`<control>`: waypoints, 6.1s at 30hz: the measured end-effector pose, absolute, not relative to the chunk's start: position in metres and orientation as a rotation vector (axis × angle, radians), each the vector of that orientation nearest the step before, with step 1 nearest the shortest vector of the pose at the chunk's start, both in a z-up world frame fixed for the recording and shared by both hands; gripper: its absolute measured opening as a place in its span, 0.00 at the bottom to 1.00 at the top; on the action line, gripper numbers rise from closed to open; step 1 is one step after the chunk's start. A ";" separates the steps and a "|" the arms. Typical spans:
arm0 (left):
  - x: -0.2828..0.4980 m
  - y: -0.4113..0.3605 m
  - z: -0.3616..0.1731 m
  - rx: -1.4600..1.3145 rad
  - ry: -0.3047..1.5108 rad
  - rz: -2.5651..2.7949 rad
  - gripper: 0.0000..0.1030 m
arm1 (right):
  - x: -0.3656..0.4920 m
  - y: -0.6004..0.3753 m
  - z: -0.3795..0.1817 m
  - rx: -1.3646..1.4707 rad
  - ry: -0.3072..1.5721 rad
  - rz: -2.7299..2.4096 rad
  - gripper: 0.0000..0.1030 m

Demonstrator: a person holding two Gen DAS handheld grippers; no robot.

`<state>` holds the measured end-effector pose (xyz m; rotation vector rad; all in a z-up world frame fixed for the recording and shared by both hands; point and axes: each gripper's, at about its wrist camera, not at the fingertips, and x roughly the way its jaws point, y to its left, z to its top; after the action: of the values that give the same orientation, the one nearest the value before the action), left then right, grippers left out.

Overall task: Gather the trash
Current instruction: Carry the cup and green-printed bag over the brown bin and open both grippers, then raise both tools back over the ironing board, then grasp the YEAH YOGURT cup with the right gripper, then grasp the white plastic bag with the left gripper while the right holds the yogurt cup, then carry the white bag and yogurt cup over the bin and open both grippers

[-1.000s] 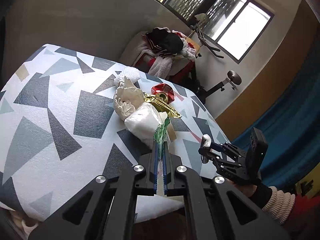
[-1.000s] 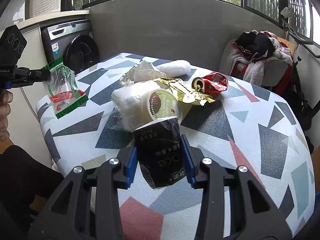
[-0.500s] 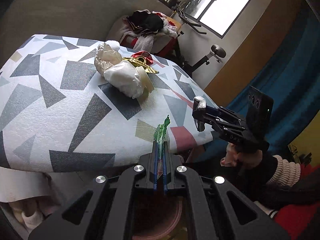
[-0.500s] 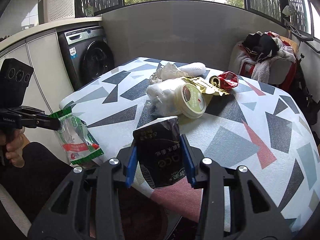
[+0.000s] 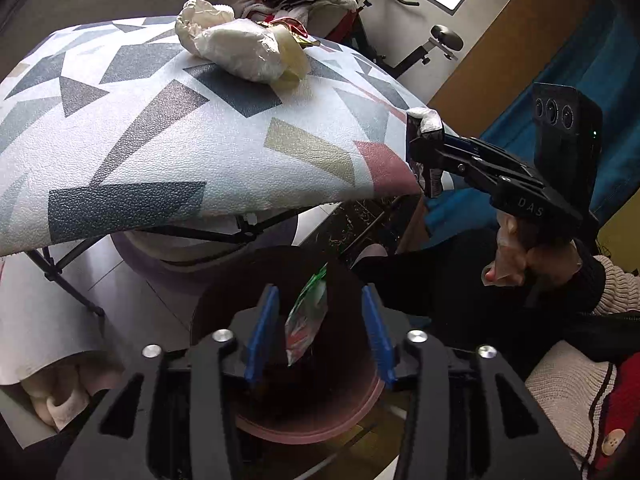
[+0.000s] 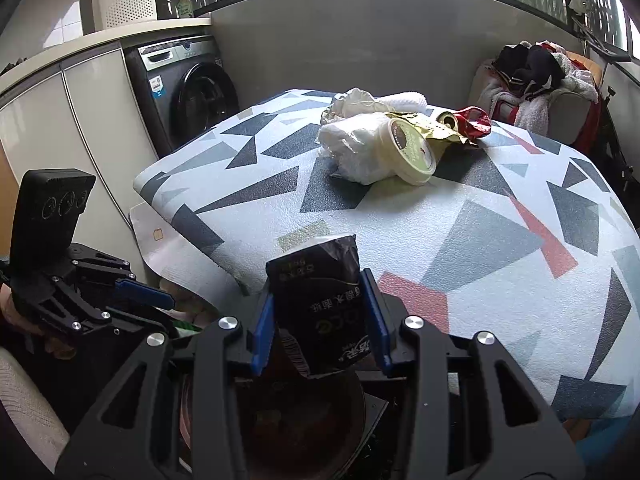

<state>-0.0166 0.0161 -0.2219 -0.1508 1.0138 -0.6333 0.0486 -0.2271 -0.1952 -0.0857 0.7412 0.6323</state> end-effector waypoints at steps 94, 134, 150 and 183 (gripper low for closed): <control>0.073 0.065 -0.160 0.002 0.705 -0.286 0.89 | 0.227 -0.234 -0.182 0.094 0.823 0.599 0.94; 0.227 0.041 -0.194 -0.678 0.898 -0.393 0.86 | 0.257 -0.273 -0.207 0.209 0.738 0.479 0.83; 0.249 0.017 -0.212 -0.576 0.963 -0.380 0.58 | 0.261 -0.273 -0.212 0.200 0.746 0.496 0.83; 0.065 0.015 -0.134 -0.073 0.825 -0.510 0.45 | 0.142 -0.254 -0.163 0.075 0.703 0.536 0.83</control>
<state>0.0646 0.0154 -0.1337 -0.0732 0.8247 -0.5100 0.1418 -0.2542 -0.1633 0.0750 0.7029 0.5361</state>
